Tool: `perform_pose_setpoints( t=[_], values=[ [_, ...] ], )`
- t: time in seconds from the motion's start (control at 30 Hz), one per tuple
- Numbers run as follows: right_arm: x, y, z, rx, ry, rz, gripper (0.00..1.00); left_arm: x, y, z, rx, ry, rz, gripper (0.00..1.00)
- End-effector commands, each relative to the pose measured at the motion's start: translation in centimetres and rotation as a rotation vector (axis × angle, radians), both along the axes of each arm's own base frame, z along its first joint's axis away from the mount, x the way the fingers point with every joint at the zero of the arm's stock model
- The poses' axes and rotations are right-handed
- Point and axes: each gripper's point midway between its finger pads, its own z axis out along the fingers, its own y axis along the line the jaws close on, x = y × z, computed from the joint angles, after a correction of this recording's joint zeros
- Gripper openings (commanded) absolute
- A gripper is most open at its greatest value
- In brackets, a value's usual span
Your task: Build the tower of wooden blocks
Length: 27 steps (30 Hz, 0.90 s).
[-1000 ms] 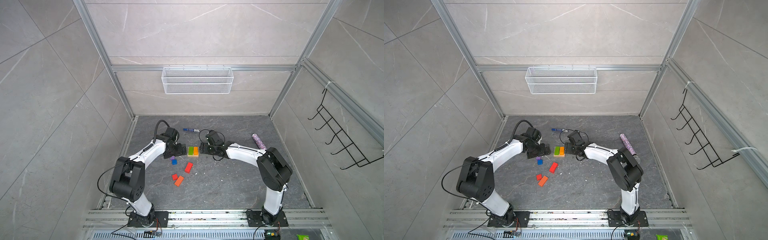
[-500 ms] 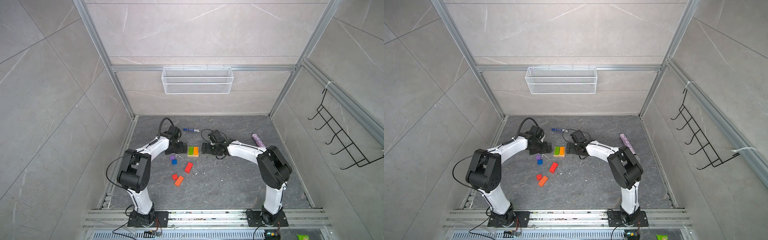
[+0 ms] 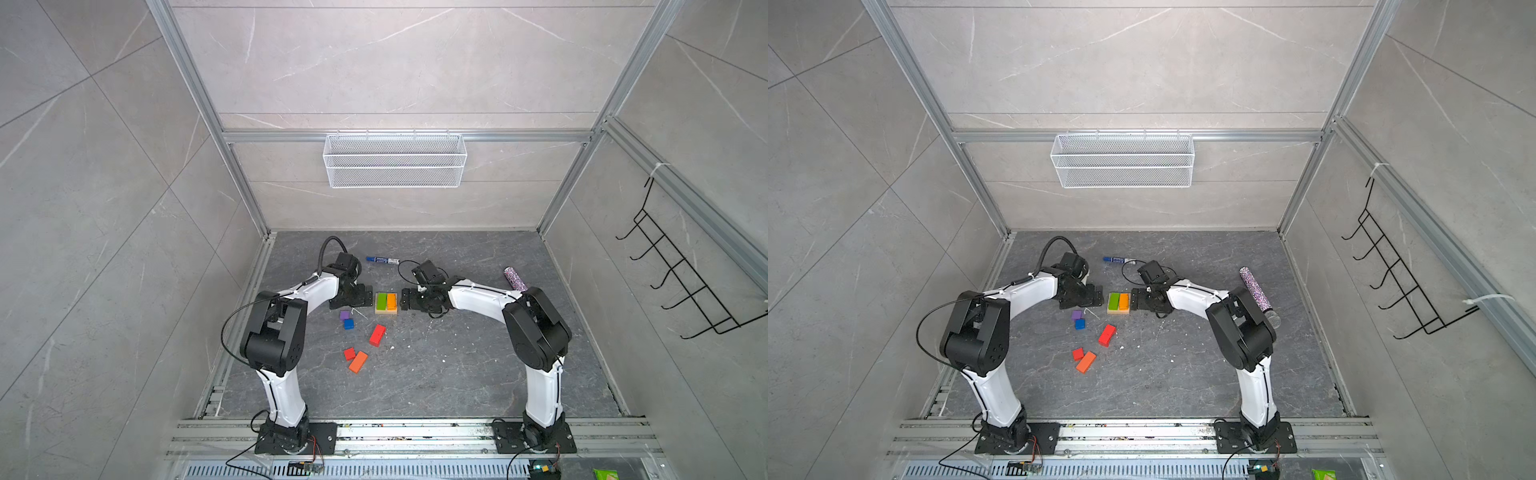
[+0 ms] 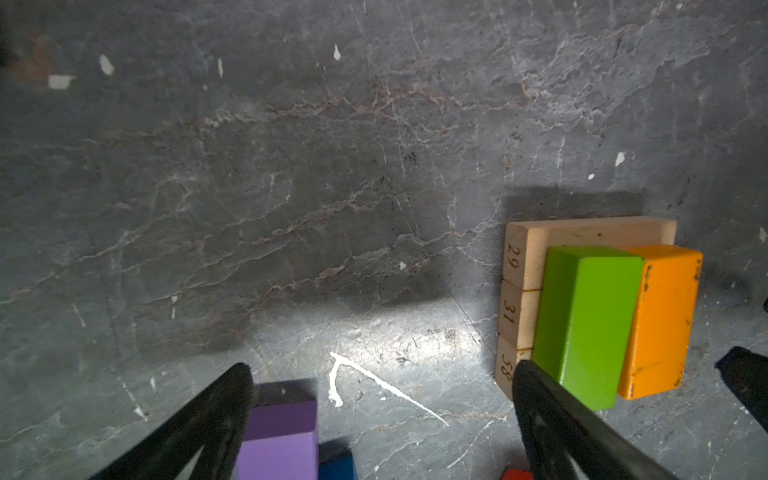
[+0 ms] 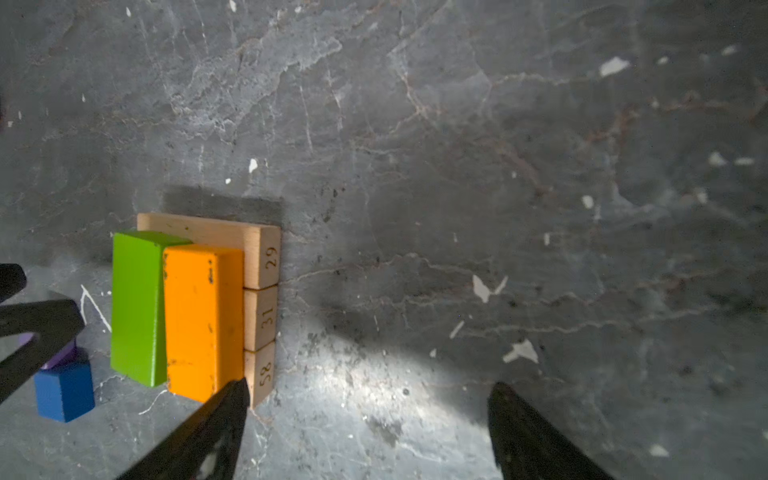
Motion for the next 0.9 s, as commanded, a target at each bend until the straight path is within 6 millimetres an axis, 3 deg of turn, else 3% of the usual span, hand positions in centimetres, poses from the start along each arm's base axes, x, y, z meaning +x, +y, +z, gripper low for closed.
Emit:
perform_pose_setpoints(
  t=[0.0,0.3,0.87],
  values=[
    [-0.3,0.7,-0.8,-0.017,0.024,0.029,0.89,1.2,0.0,0.4,0.013,-0.033,-0.014,1.0],
    [-0.2,1.4,-1.2,-0.02,0.028,0.034,0.89,1.1,-0.2,0.0,0.006,-0.016,-0.022,1.0],
    [-0.4,-0.4,-0.8,-0.069,-0.007,-0.009,0.89,0.9,-0.6,0.1,-0.016,-0.01,-0.027,1.0]
  ],
)
